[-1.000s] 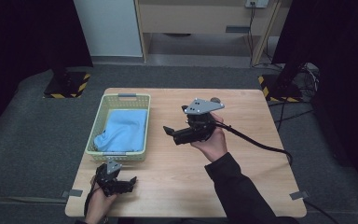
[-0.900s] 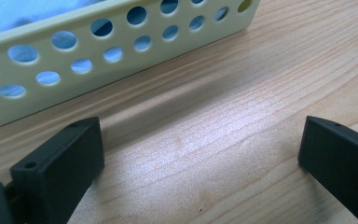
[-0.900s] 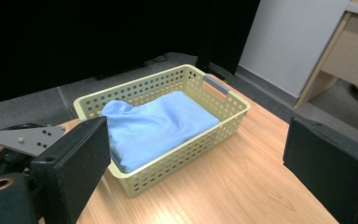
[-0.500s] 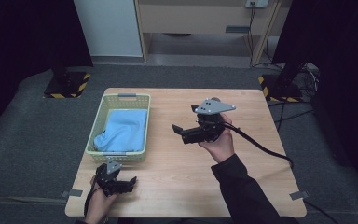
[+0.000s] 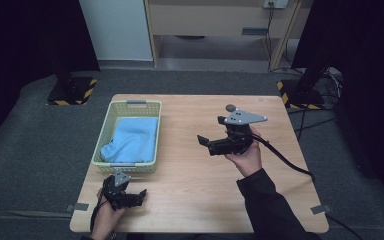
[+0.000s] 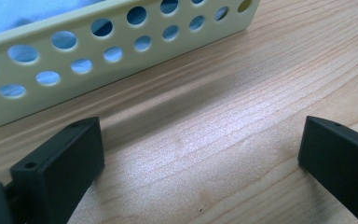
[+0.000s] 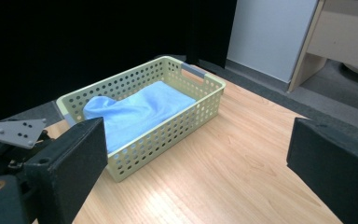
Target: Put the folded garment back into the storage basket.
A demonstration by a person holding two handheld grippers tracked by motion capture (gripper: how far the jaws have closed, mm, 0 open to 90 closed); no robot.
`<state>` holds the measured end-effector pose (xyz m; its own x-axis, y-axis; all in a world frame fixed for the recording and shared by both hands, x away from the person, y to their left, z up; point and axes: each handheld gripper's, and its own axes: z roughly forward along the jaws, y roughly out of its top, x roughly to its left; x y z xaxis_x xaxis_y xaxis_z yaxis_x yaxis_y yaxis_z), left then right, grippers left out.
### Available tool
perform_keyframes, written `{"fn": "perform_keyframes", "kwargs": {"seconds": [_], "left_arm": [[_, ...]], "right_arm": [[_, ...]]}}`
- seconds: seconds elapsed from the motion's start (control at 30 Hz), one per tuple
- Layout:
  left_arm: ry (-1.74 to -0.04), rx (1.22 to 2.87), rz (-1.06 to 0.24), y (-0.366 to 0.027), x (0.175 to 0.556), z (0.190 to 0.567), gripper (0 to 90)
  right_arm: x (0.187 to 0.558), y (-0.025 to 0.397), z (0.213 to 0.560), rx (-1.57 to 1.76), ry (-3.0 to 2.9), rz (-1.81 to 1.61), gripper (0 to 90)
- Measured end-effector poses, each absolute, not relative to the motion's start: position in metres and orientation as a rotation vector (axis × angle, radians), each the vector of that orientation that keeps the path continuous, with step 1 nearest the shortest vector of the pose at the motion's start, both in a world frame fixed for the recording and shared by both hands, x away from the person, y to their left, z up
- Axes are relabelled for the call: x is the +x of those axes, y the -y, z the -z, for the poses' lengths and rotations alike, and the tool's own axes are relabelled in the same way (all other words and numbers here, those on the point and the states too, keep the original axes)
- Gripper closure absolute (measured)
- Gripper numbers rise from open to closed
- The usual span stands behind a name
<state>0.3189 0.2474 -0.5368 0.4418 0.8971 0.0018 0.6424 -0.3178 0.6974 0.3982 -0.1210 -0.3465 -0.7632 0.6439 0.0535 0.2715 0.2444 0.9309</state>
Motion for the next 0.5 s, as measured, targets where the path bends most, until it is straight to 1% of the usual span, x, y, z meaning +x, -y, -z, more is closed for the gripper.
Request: {"fn": "perform_keyframes", "kwargs": {"seconds": [0.27,0.5], "left_arm": [[-1.286,2.069,-0.525,-0.247,0.319,0.537,0.0],[-1.286,2.069,-0.525,-0.247,0.319,0.537,0.0]], "right_arm": [[0.39,0.135,0.354,0.858,-2.197,-1.566,4.0],[0.382,0.142,0.375,0.879,-2.247,-1.556,1.4]]}}
